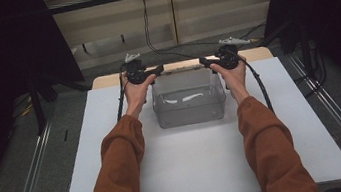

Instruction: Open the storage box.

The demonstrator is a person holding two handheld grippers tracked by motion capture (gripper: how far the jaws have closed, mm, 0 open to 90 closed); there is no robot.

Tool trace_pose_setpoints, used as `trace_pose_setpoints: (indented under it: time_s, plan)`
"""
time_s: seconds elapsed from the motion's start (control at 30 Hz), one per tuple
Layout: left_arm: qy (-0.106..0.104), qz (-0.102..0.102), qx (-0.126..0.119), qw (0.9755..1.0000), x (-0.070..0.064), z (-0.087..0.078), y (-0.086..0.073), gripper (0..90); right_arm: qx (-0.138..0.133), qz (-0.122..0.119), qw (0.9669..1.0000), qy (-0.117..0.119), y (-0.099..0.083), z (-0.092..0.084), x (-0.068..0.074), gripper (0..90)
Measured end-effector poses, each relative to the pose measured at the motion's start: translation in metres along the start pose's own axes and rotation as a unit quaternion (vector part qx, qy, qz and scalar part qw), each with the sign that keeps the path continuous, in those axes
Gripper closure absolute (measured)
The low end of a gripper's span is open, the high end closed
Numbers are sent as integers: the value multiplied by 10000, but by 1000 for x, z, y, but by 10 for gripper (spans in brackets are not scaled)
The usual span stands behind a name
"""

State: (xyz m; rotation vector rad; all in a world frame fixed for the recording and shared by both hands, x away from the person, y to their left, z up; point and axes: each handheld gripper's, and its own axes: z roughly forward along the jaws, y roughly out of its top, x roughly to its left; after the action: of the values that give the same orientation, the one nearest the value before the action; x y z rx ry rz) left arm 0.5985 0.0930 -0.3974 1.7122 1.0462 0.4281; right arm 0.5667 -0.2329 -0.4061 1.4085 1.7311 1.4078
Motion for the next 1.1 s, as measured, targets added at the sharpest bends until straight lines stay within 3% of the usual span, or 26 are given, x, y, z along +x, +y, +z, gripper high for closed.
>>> trace_pose_setpoints:
  time_s: [0.17, 0.4, 0.5, 0.63, 0.7, 0.83, 1.1]
  plan:
    - [72, 416, 19, 9991, -7, -4, -9, 125, -73, -128, 9999, 19, -1, -5, 3, 106]
    - [-75, 419, -193, 9989, -12, -15, -17, 48, -229, -360, 9991, 80, 0, -22, 7, 80]
    - [-152, 530, -319, 9980, -14, -22, -18, 45, -291, -473, 9984, 62, -2, -31, 9, 65]
    - [-214, 465, -509, 9974, -19, -32, -18, 41, -386, -525, 9979, 15, -7, -39, 10, 53]
    - [-202, 627, -517, 9965, -21, -38, -17, 44, -429, -620, 9971, 24, -10, -43, 12, 51]
    - [-144, 636, -684, 9955, -23, -48, -16, 33, -557, -589, 9967, 3, -11, -50, 14, 29]
    - [-66, 694, -875, 9937, -25, -61, -25, 34, -674, -819, 9943, -92, -16, -63, 20, 22]
